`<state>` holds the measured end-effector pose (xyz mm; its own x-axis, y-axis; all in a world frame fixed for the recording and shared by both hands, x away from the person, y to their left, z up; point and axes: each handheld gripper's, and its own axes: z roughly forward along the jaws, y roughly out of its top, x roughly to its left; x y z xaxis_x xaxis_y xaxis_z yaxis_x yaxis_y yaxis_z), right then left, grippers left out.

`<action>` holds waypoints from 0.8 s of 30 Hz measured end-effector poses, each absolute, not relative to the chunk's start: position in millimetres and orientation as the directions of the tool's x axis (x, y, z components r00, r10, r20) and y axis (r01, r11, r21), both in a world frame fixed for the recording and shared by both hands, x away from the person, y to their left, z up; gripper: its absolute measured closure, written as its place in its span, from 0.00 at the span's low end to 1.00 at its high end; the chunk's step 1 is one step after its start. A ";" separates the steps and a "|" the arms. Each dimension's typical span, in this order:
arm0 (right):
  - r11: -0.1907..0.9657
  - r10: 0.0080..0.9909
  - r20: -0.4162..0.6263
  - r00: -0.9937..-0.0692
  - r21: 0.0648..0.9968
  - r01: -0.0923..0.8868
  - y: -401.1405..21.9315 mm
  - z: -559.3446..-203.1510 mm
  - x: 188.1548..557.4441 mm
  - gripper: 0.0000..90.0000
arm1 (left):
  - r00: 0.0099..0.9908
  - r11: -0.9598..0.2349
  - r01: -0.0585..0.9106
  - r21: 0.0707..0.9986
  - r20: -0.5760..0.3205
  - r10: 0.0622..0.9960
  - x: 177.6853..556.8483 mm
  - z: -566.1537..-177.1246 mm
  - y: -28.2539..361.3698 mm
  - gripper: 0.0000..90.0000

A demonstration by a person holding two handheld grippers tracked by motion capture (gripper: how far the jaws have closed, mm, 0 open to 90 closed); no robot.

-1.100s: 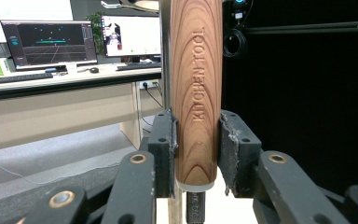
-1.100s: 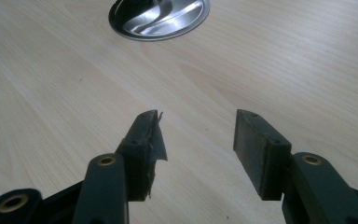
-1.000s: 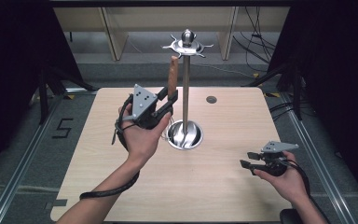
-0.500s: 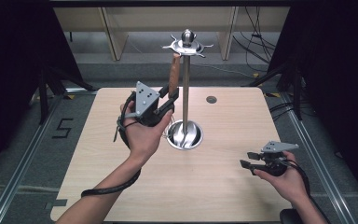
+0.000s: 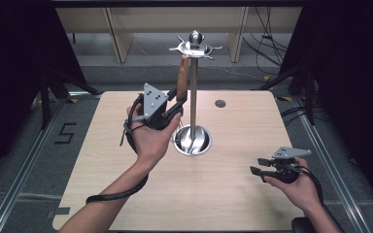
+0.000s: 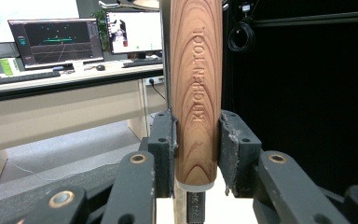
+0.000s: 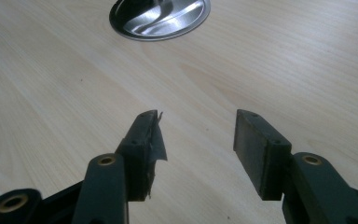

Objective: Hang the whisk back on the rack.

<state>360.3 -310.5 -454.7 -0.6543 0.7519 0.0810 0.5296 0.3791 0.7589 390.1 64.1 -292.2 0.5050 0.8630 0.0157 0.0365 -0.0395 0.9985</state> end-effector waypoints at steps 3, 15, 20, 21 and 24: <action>0.381 0.752 0.080 -0.654 0.758 0.530 -310.5 -454.8 360.4 0.57 | 0.504 -0.044 0.038 0.998 0.018 0.864 391.2 -292.1 63.4 0.76; 0.379 0.751 0.081 -0.655 0.759 0.529 -310.5 -454.7 360.3 0.56 | 0.497 -0.041 0.044 0.998 0.013 0.868 396.2 -291.0 61.2 0.75; 0.379 0.751 0.081 -0.655 0.759 0.529 -310.5 -454.7 360.4 0.57 | 0.496 -0.046 0.047 0.998 0.017 0.868 397.8 -290.8 59.9 0.75; 0.381 0.752 0.079 -0.655 0.758 0.529 -310.6 -454.8 360.4 0.56 | 0.496 -0.045 0.048 0.998 0.016 0.868 398.2 -290.8 59.7 0.76; 0.380 0.751 0.081 -0.655 0.759 0.529 -310.5 -454.8 360.3 0.57 | 0.494 -0.044 0.051 0.998 0.013 0.869 399.4 -291.1 58.7 0.75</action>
<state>360.3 -310.5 -454.8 -0.6551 0.7511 0.0811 0.5292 0.3797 0.7588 399.4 58.7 -291.1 0.4944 0.8691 0.0127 0.0508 -0.0435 0.9978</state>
